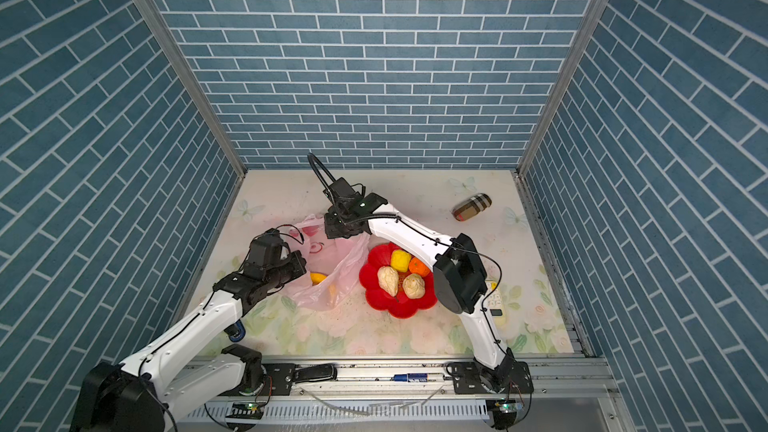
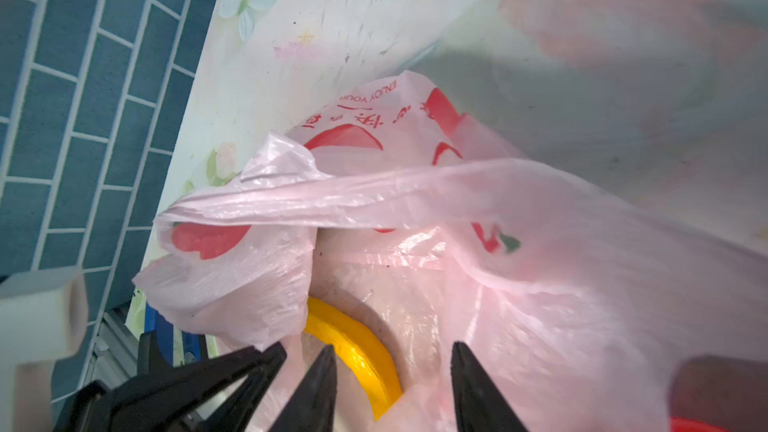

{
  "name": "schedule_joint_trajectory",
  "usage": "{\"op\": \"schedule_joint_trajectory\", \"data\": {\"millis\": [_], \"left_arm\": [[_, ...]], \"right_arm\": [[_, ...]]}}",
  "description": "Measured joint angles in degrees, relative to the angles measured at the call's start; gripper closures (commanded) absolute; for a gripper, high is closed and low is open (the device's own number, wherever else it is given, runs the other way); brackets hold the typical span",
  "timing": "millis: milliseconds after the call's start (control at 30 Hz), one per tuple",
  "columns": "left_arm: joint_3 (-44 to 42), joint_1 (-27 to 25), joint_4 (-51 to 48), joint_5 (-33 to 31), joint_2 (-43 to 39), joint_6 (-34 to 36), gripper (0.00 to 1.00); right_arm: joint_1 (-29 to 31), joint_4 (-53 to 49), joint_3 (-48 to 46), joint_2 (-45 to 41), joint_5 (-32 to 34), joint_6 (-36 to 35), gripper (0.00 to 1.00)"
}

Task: Take the fake fruits out of the plastic bag
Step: 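Move the right gripper back over the bag and lower it inside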

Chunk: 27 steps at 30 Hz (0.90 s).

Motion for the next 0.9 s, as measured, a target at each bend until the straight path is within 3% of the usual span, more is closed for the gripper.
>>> {"op": "schedule_joint_trajectory", "data": {"millis": [267,600,900], "left_arm": [[-0.15,0.00,-0.81,-0.04,-2.97,-0.50,0.97],[-0.20,0.00,-7.48,0.02,-2.86,-0.39,0.96],[-1.29,0.00,-7.96,-0.04,1.88,-1.09,0.97]], "right_arm": [[1.86,-3.54,8.15,7.52,-3.26,0.39,0.58],[3.23,-14.88,9.11,9.38,-6.91,-1.84,0.58],[4.50,-19.06,7.41,9.27,-8.20,-5.81,0.58]]}}
